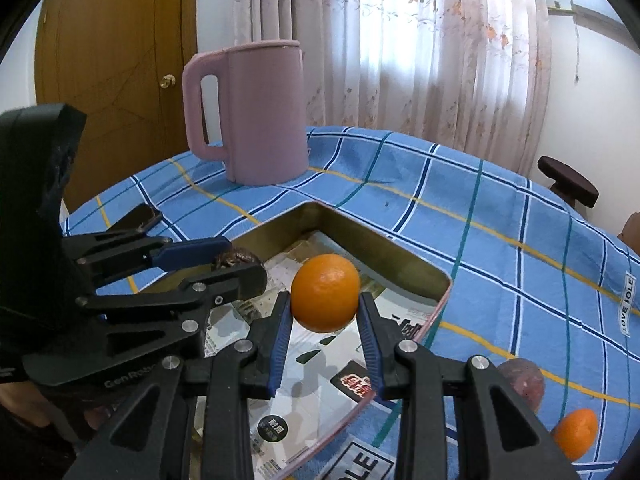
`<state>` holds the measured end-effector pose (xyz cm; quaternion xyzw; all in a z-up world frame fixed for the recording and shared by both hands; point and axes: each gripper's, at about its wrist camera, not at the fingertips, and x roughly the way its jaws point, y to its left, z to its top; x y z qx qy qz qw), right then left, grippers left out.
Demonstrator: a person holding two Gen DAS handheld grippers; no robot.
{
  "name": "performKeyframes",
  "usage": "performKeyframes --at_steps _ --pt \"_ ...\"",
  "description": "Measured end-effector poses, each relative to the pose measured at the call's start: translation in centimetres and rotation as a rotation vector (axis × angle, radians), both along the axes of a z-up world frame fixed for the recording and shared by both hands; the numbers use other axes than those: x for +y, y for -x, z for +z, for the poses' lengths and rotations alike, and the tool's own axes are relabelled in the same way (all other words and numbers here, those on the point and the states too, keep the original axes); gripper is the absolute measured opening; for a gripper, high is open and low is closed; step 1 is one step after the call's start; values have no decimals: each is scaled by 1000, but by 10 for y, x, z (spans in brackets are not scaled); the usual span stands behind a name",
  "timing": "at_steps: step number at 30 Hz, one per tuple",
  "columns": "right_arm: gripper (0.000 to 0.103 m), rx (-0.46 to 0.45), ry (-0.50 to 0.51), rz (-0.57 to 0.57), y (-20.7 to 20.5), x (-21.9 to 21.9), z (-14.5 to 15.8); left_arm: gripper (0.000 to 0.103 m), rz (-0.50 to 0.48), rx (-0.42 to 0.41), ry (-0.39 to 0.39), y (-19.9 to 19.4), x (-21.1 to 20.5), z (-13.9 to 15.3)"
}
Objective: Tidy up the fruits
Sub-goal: 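Carry both fruits over the tin box and open both tools to drop them in, then withdraw both tools from the tin back toward the fruit pile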
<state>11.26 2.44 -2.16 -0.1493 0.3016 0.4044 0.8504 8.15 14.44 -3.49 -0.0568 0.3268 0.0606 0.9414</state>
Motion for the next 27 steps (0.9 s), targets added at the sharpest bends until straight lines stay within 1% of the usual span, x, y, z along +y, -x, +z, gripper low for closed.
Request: performKeyframes --at_steps 7,17,21,23,24,25,26,27 --pt "35 10 29 5 -2 8 -8 35 3 17 -5 -4 3 -4" --pt "35 23 54 -6 -4 11 -14 36 7 27 -42 -8 1 -4" --pt "38 23 54 -9 -3 9 -15 37 13 30 -47 -6 1 -4" --pt "42 16 46 -12 -1 7 -13 38 22 22 -44 -2 0 0" --pt "43 10 41 -16 1 5 -10 40 24 17 -41 0 0 2" --pt "44 5 35 -21 2 3 -8 46 25 10 -37 3 0 4" --pt "44 3 29 -24 3 -1 -5 62 47 0 -47 8 -1 8" --pt "44 -1 23 -24 6 -5 -1 70 65 -16 -56 13 -1 11"
